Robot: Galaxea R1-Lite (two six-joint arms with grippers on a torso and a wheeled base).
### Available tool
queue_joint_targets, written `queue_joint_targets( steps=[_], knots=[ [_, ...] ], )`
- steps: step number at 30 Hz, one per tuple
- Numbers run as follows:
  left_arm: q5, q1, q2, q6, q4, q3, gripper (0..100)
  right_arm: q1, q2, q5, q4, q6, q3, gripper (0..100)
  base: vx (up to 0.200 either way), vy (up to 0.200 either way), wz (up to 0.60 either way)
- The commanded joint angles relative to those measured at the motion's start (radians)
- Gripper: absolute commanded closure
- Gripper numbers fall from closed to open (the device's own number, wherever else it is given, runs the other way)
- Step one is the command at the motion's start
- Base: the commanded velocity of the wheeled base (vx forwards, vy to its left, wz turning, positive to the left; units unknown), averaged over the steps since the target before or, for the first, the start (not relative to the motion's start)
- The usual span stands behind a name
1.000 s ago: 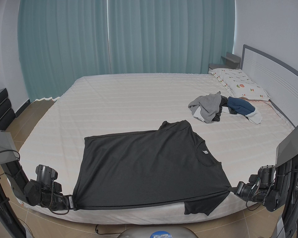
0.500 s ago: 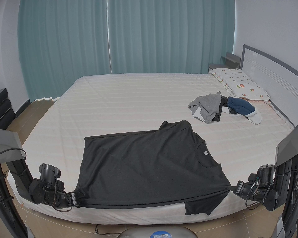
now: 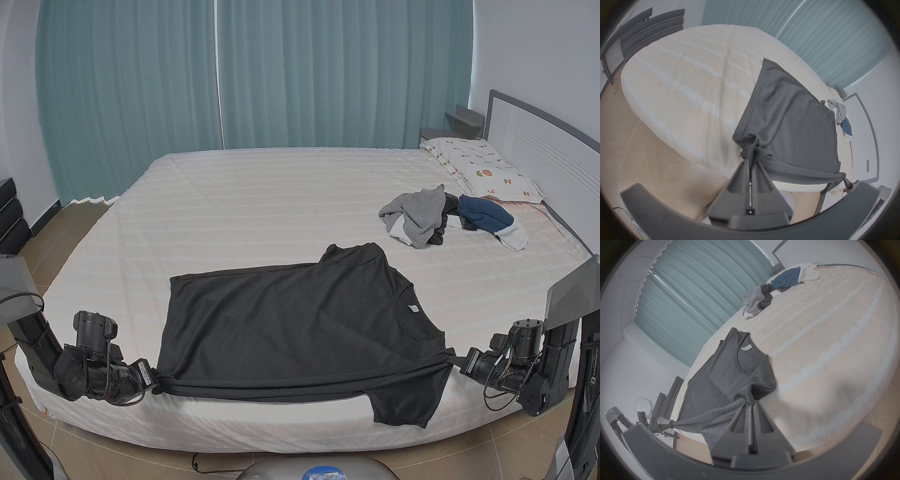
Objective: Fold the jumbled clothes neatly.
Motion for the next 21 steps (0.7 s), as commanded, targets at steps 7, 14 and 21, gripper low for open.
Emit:
queue_joint_targets(
  steps=[7,14,21],
  knots=[
    [-0.011,-0.003,0.004,-0.003,-0.002,-0.001,100,0.014,0.091,0.006,-0.012,0.004,-0.087,0,0.0,0.0,0.0],
    [-0.016,-0.003,0.003,-0.004,0.0,-0.001,100,-0.014,-0.024,0.136,-0.012,-0.05,0.075,0,0.0,0.0,0.0],
    [-0.016,-0.006,0.001,-0.003,0.0,0.002,100,-0.015,-0.005,0.236,-0.012,-0.164,0.141,0,0.0,0.0,0.0]
  ],
)
